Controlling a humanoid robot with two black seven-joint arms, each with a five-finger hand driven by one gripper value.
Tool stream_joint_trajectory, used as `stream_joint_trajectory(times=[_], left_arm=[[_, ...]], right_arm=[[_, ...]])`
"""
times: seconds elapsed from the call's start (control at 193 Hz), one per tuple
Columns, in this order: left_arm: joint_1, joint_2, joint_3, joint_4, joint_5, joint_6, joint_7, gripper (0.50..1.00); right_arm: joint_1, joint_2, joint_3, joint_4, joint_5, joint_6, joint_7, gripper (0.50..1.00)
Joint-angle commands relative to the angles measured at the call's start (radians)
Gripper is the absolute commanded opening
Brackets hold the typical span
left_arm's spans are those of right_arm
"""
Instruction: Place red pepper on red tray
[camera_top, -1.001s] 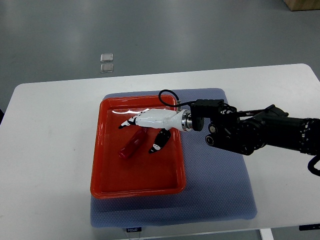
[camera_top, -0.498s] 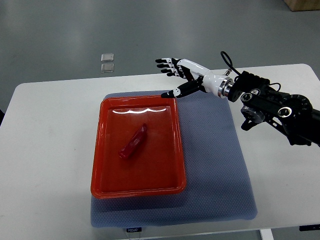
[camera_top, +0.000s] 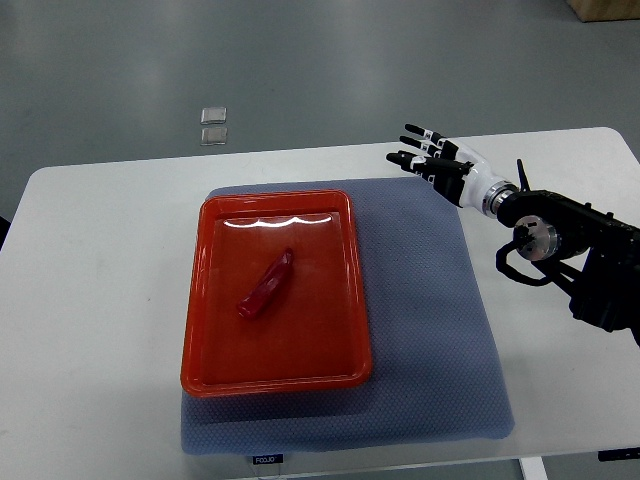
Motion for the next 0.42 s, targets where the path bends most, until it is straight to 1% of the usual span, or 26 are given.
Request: stream_joint_trajectory(times=[0.0,0.15,0.415], left_arm=[[-0.001,0.0,0.0,0.0,0.0,0.0,0.001,1.0],[-0.001,0.0,0.001,0.0,0.0,0.0,0.001,1.0],[0.001,0.0,0.0,0.0,0.0,0.0,-0.001,1.0]], right_arm=[[-0.001,0.002,0.002,-0.011,0.014,-0.002,0.01,0.913],[-0.002,0.003,0.025,-0.014,0.017,0.0,0.01,0.913],[-0.05,0.005,0.037,-0.013,0.018,0.02,0.021,0.913]])
